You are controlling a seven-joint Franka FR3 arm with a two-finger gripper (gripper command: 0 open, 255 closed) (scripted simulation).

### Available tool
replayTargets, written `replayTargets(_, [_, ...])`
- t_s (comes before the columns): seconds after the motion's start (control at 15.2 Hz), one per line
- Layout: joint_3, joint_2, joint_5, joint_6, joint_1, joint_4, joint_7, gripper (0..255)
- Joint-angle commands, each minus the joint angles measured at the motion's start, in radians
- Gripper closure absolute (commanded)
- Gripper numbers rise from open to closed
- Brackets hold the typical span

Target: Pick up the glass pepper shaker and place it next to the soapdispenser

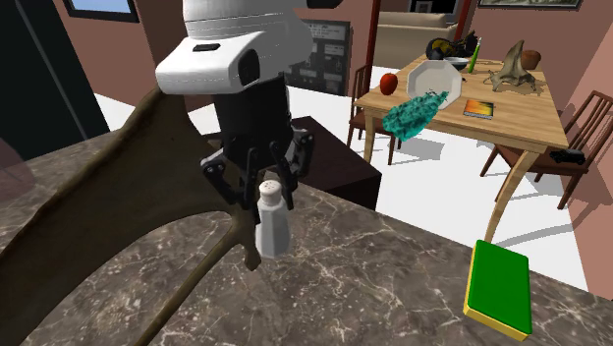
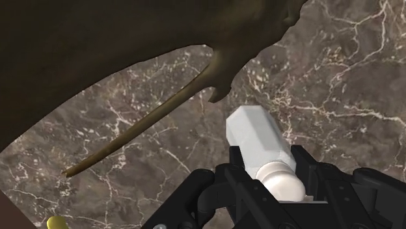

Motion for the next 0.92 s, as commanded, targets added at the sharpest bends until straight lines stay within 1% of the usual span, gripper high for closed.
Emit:
replayTargets(0.0, [0.000, -0.019, -0.008, -0.029, -0.001, 0.011, 0.006, 255])
replayTargets(0.86, [0.006, -0.093, -0.039, -0.203, -0.003, 0.114, 0.037, 255])
